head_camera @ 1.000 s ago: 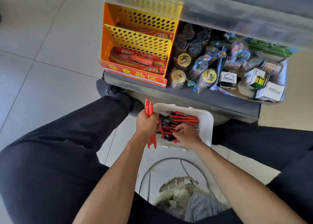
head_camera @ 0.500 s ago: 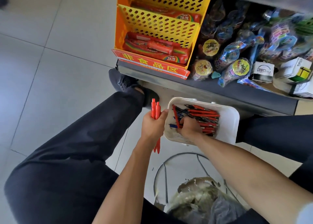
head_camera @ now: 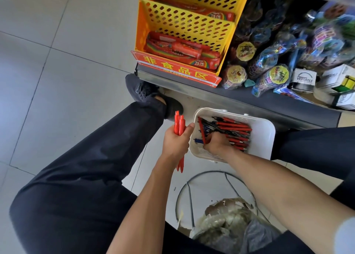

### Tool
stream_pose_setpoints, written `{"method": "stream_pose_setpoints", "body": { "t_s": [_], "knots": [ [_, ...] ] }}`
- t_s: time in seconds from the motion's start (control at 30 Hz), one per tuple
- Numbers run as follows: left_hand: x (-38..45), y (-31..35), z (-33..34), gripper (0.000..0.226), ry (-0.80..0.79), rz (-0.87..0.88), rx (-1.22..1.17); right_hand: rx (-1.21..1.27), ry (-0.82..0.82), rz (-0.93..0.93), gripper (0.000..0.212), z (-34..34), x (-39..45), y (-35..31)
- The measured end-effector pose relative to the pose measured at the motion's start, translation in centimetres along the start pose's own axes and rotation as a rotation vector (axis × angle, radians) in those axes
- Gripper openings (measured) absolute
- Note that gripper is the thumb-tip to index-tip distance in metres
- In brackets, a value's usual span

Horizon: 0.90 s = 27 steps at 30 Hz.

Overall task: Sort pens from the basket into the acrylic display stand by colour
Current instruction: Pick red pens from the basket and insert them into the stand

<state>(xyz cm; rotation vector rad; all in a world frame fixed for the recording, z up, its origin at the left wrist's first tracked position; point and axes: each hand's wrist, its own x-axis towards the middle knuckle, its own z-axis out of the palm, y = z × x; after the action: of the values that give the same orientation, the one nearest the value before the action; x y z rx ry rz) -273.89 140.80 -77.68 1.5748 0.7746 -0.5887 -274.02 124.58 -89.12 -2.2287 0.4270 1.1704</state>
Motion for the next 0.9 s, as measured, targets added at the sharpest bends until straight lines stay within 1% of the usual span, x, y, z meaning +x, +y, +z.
{"method": "stream_pose_setpoints", "body": {
  "t_s": [0.1, 0.13, 0.23, 0.33, 0.43, 0.5, 0.57, 0.67, 0.73, 0.83, 0.9],
  "knots": [
    [0.0, 0.2, 0.2, 0.034, -0.007, 0.008, 0.001, 0.170, -0.149, -0.029, 0.003, -0.3, -0.2, -0.1],
    [0.0, 0.2, 0.2, 0.033, -0.011, 0.011, 0.000, 0.213, -0.193, -0.027, 0.006, -0.6, -0.4, -0.2],
    [-0.1, 0.4, 0.6, 0.033, 0.002, 0.014, 0.015, 0.316, -0.239, 0.007, 0.012, -2.0, -1.8, -0.8],
    [-0.3, 0.8, 1.1, 0.039, 0.074, 0.051, 0.056, 0.457, -0.328, 0.028, 0.014, -3.6, -3.5, -1.7],
    [-0.3, 1.6, 1.9, 0.045, 0.165, 0.085, 0.085, 0.525, -0.421, -0.042, 0.013, -5.1, -5.4, -2.3],
    [-0.3, 2.1, 2.4, 0.048, 0.180, 0.095, 0.098, 0.539, -0.435, -0.116, 0.017, -5.7, -6.6, -2.7],
    [-0.6, 2.6, 3.0, 0.044, 0.175, 0.097, 0.122, 0.568, -0.441, -0.171, 0.020, -6.1, -7.3, -2.7],
    [-1.2, 2.9, 4.0, 0.040, 0.163, 0.088, 0.153, 0.516, -0.434, -0.262, 0.020, -6.8, -8.6, -2.2],
    [-1.4, 2.9, 4.7, 0.035, 0.157, 0.077, 0.172, 0.520, -0.443, -0.278, 0.023, -7.3, -9.3, -1.4],
    [-1.8, 2.9, 5.7, 0.023, 0.117, 0.094, 0.181, 0.568, -0.498, -0.288, 0.025, -7.7, -10.0, -0.1],
    [-2.0, 2.9, 6.5, 0.018, 0.095, 0.105, 0.199, 0.597, -0.524, -0.276, 0.021, -8.1, -10.2, 0.7]
  ]
}}
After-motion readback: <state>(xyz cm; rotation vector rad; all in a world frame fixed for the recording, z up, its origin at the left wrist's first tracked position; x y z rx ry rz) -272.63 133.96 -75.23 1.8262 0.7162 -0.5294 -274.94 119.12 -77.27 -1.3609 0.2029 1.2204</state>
